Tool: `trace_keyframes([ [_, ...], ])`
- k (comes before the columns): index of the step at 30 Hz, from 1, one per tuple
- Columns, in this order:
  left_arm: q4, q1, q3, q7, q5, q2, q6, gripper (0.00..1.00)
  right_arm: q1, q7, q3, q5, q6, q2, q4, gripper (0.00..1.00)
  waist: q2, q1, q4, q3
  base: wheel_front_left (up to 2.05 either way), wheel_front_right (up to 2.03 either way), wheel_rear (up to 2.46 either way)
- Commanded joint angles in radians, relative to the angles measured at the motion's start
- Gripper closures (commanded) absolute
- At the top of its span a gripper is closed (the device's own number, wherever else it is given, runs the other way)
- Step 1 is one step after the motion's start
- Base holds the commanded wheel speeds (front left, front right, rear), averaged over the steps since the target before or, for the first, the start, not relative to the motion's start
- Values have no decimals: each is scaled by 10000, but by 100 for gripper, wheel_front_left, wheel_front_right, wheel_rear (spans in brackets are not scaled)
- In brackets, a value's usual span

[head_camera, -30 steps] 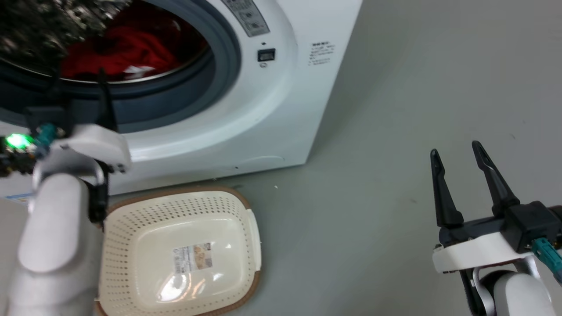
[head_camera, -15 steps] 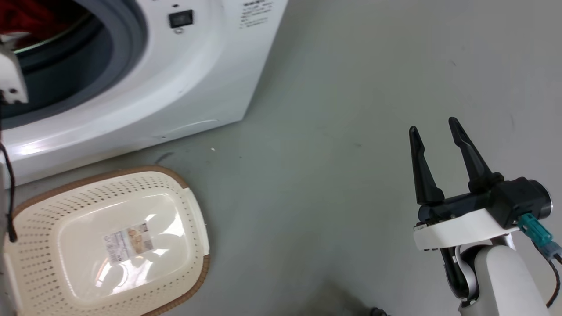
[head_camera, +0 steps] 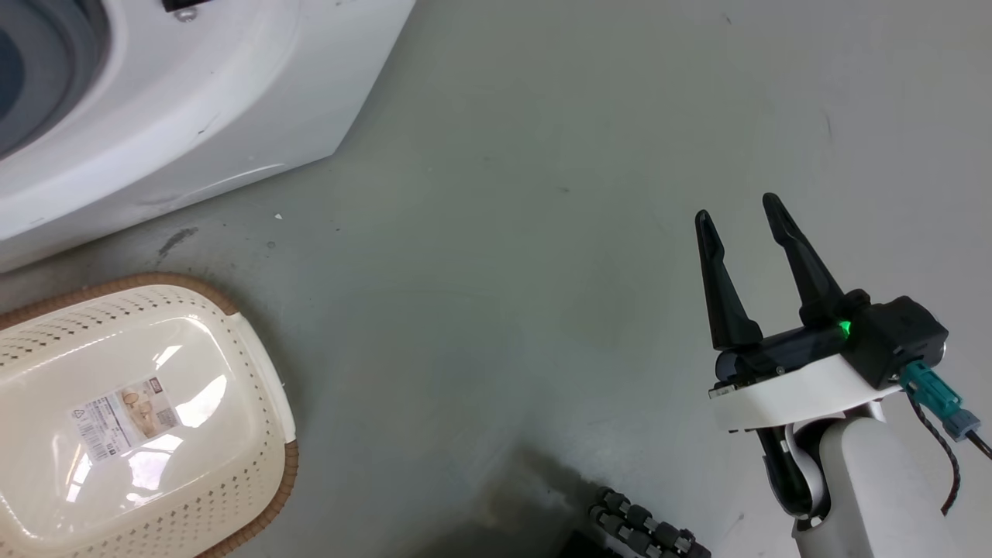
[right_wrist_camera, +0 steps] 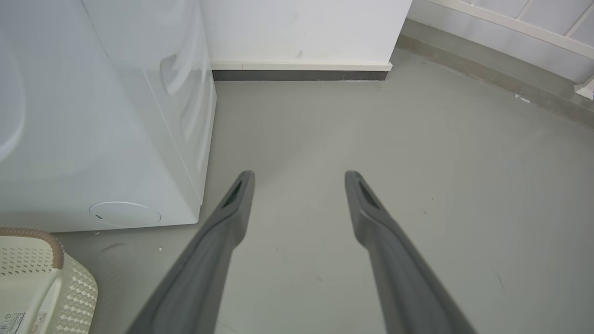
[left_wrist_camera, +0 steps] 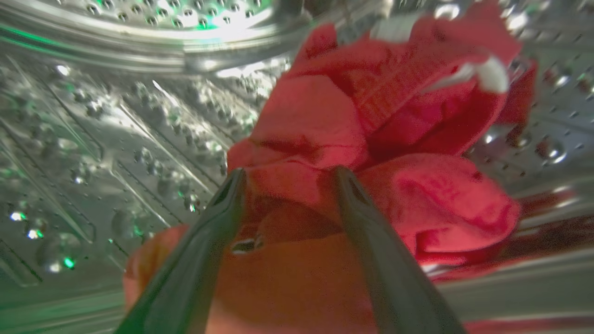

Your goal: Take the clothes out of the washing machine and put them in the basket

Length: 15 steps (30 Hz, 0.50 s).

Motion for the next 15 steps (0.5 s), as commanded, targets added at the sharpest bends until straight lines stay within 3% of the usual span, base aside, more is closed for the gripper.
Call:
trace_keyframes([
  [1,-80,-79,-20,261,-14,102,-26,0,-127,-22,45,89,-7,15,-37,0,0,-1,-107,103,0,0,0],
  [8,-355,158,73,2037,-102,192,282,0,-174,-23,127,214,-8,15,0,0,0,-1,-160,254,0,0,0],
  [9,-434,191,105,2243,-122,171,386,4,-210,-22,144,222,-7,15,-34,0,0,-1,-163,270,0,0,0],
  [10,-530,235,123,2380,-134,161,456,50,-257,-24,152,264,-8,14,-103,0,0,-1,-166,286,0,0,0],
  [11,-615,323,119,2545,-149,141,504,85,-262,-21,154,274,-8,14,-127,0,0,-1,-170,293,0,0,0],
  [12,-722,383,134,2655,-150,137,566,100,-244,-21,156,283,-8,14,-139,0,0,-1,-171,300,0,0,0],
  [15,-1199,525,171,2576,-95,157,821,100,-264,-21,143,244,-7,14,-175,0,0,-1,-160,313,0,0,0],
])
